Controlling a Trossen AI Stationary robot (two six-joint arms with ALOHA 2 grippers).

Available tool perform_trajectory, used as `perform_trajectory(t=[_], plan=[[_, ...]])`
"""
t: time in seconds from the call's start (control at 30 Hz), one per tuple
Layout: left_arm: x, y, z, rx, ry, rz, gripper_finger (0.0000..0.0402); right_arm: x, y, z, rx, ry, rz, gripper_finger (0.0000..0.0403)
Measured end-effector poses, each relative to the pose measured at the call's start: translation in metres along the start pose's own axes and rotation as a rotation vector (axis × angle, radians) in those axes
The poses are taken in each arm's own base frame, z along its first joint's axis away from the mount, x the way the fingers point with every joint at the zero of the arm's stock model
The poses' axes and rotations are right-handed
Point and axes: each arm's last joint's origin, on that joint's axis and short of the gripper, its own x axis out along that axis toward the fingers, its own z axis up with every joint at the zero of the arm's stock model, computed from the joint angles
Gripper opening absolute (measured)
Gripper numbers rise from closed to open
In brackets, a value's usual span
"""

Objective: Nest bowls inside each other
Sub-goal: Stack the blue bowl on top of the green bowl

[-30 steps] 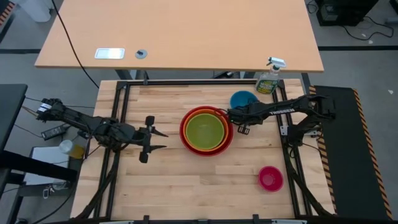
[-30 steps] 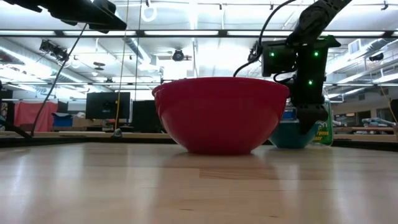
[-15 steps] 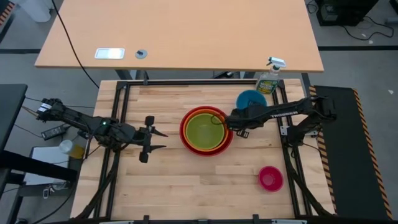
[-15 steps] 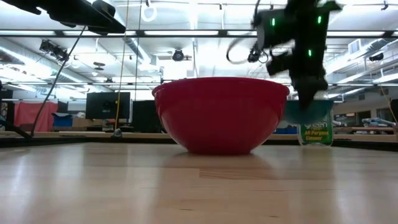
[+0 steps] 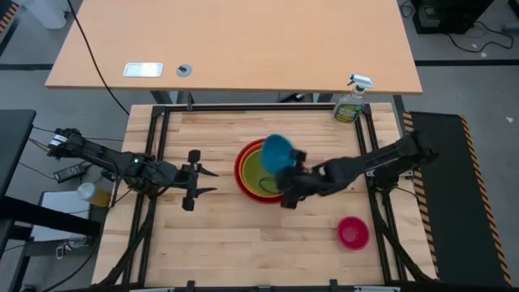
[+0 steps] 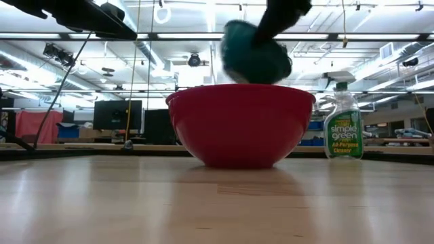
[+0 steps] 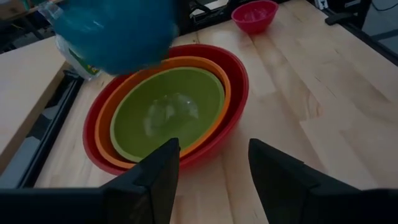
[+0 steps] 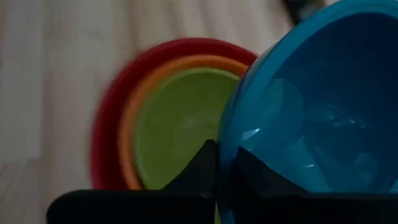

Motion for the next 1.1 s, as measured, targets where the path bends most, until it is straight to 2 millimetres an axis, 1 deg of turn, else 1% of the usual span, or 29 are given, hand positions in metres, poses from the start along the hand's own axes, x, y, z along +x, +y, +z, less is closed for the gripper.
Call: perform_trajectory(t=[0.13,0.3,0.4,0.53,0.6,0.7,0.83,0.93,1.0,1.1], plan=[[0.0,0.0,0.0,-0.001,0.003,0.002,0.0194,0.034,0.026,-0.003,-0.102,0.095,0.024,0.0031],[0.0,0.0,0.0,-0.001,0.006,0.005,0.0194,0.068,0.046,-0.004,-0.217,0.28,-0.01,0.0031],[0.0,0.0,0.0,0.005,0.006,0.006,0.0194,0.083,0.055,-0.001,-0.273,0.344,0.019,0.0033],[0.0,0.0,0.0,0.005,0.005,0.006,0.0194,0.093,0.063,0.01,-0.315,0.348,0.085,0.0041],[0.0,0.0,0.0,0.005,0.006,0.006,0.0194,0.097,0.063,0.016,-0.319,0.345,0.095,0.0049],[0.0,0.0,0.0,0.002,0.005,0.006,0.0194,0.099,0.054,0.019,-0.278,0.365,0.122,0.0073],[0.0,0.0,0.0,0.002,0.006,0.006,0.0194,0.1,0.036,0.021,-0.181,0.405,0.12,0.0126],[0.0,0.0,-0.001,0.003,0.009,0.006,0.0194,0.098,0.028,0.019,-0.125,0.451,0.135,0.0165],[0.0,0.0,-0.001,0.004,0.012,0.005,0.0194,0.096,0.025,0.018,-0.067,0.487,0.171,0.0184],[0.0,0.0,-0.001,0.004,0.013,0.006,0.0194,0.089,0.023,0.021,0.038,0.522,0.291,0.02]])
